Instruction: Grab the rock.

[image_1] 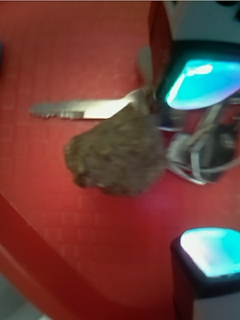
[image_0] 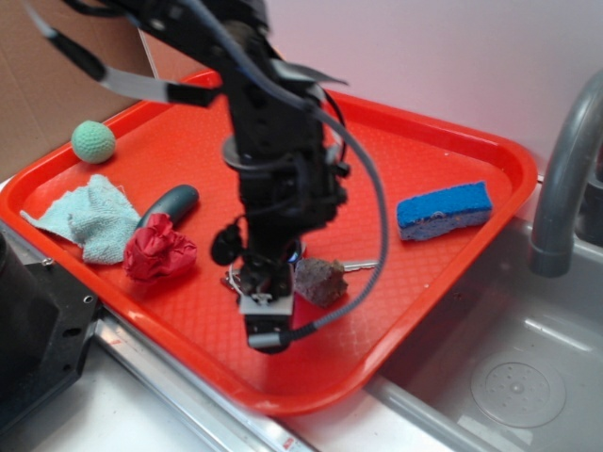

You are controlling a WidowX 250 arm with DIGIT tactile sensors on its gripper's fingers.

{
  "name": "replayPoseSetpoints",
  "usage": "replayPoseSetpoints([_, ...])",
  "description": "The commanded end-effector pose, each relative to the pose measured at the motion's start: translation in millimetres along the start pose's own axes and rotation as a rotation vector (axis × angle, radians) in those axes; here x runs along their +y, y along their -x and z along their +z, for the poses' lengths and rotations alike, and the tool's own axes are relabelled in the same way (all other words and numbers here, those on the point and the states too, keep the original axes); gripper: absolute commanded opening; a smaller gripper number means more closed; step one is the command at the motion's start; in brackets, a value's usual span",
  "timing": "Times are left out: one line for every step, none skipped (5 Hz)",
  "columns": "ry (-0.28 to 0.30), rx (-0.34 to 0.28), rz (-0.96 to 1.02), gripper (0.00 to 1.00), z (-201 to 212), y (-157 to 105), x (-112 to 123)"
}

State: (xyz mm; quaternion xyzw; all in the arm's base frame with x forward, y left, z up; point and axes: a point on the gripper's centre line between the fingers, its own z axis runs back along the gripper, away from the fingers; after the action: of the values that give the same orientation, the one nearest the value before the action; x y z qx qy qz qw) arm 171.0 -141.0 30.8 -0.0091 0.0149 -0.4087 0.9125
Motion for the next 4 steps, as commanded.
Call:
replayPoseSetpoints([-0.003, -0.021, -0.069, 1.0, -3.0, -21.4, 5.5])
replayPoseSetpoints([0.002, -0.007, -0.085, 1.0, -4.8, -27.1, 3.8])
replayPoseSetpoints([0.002, -0.017, -0.057, 0.0, -5.0, -26.5, 1.3])
replayPoseSetpoints([0.001, -0.017, -0.039, 0.0, 0.2, -24.3, 1.0])
